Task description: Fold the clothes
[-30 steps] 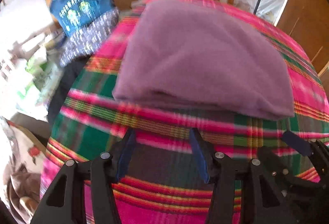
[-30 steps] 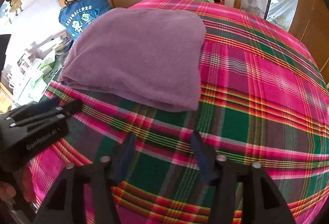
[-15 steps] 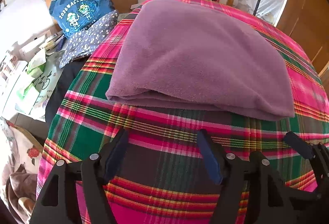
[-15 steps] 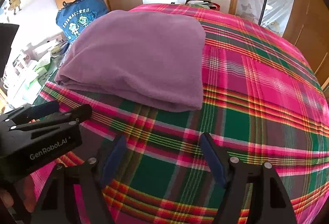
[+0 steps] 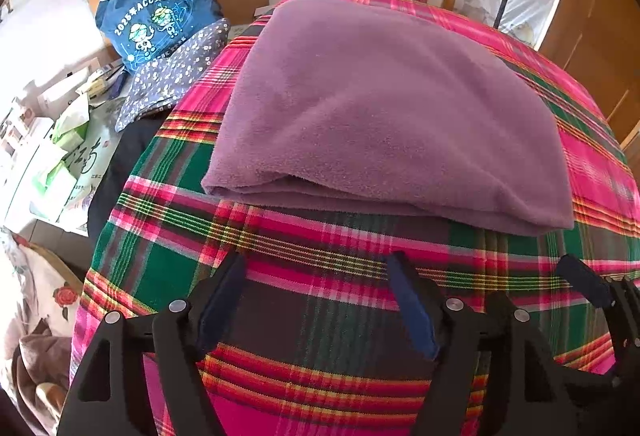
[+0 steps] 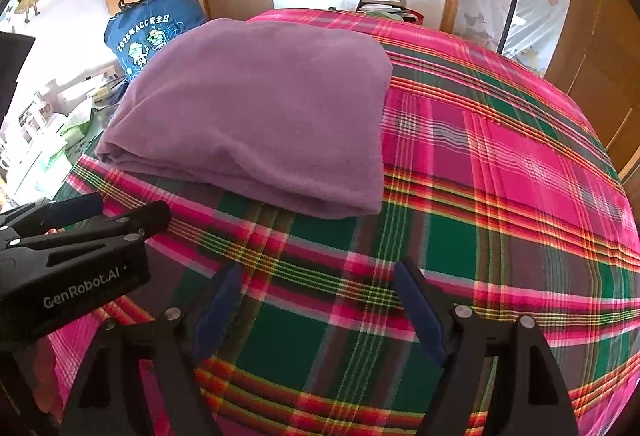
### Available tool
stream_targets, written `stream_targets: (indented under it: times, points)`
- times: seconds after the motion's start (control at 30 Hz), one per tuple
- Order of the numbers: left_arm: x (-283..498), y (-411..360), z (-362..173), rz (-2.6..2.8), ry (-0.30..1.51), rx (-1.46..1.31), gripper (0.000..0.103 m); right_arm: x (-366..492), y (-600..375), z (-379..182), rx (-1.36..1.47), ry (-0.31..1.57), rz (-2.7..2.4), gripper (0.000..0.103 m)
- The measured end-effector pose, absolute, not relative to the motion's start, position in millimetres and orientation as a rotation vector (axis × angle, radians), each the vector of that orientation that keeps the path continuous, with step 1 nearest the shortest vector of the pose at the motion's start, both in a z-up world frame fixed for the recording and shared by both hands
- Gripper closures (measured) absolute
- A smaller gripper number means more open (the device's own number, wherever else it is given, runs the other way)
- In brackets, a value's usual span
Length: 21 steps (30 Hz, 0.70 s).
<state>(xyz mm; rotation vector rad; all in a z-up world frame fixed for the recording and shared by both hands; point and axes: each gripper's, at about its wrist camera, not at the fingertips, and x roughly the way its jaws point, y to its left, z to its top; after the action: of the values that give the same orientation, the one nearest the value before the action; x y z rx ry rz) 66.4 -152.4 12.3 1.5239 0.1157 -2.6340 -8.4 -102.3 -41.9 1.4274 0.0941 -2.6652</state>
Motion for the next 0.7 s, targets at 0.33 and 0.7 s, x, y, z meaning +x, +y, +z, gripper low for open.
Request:
stream_targets:
  times: [0.33, 0.7]
  points:
    - [67.4, -152.1, 12.3, -2.631, 0.114, 1.528, 0.027, -7.4, -103.9, -42.0, 1.42, 0.091, -2.667, 0.02]
    - [67.4, -152.3, 12.1, -2.634, 0.118, 1.522, 0.027, -7.9, -104.2, -41.6, 1.417, 0.087, -2.67, 0.018]
